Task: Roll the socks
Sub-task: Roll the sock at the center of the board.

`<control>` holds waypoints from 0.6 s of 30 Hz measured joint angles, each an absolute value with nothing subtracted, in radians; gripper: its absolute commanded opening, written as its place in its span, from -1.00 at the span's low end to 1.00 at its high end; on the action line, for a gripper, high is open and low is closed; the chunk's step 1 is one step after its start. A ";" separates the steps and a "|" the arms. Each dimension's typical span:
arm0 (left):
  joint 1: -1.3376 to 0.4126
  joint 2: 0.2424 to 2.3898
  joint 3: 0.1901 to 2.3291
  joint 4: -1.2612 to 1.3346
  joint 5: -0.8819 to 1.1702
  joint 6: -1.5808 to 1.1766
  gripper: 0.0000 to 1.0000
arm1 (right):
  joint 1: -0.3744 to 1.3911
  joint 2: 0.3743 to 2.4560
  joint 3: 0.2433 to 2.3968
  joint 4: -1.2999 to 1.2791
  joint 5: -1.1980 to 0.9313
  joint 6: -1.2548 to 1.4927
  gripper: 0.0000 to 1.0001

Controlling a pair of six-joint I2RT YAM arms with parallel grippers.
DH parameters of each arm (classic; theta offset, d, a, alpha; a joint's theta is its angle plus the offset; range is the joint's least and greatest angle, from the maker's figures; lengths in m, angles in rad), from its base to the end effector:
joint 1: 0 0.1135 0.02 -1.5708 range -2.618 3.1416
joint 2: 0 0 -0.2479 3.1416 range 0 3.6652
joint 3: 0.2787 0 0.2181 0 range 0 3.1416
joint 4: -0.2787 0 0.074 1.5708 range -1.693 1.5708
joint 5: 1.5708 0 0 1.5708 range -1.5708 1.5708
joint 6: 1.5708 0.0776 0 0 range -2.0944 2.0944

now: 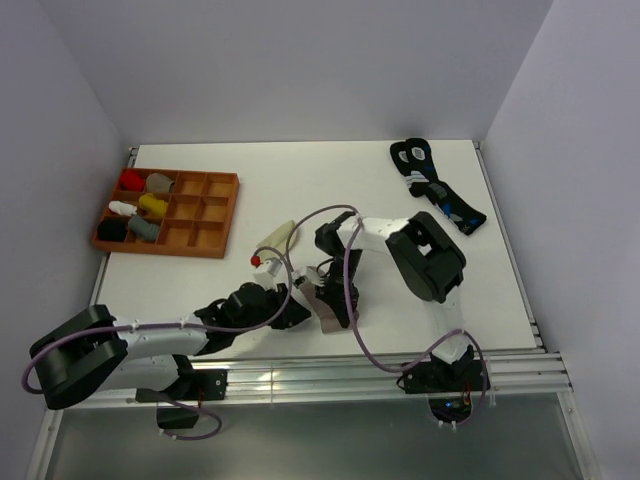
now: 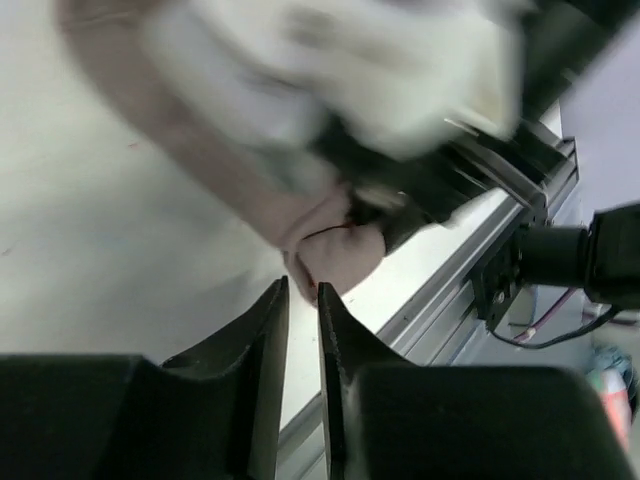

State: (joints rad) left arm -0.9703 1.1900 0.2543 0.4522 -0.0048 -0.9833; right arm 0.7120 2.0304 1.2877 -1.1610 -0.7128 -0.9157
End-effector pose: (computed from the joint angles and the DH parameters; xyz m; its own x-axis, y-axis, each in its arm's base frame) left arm 0.1330 -0.1935 0.1400 -0.8303 -0.2606 -0.4926 0.2373 0.6344 -0.7357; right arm 0.1801 0.2224 0.1126 -0.1722 -0.9411 -0.2910 -0.7700 -0.0556 0.6357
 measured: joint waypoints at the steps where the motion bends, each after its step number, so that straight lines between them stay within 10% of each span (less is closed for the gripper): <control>1: -0.983 1.196 0.256 0.470 -0.005 -0.969 -0.49 | 0.707 2.053 1.305 -1.183 -0.723 -0.918 -0.84; 18: -1.118 1.450 0.369 0.670 -0.023 -0.690 -0.12 | 0.696 2.125 1.340 -1.252 -0.754 -0.879 -0.84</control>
State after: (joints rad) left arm -1.1175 1.4502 0.3691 0.6697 -0.0235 -0.6895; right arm 0.6956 2.1254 1.3396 -1.2518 -0.7544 -0.8787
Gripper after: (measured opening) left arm 0.428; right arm 0.249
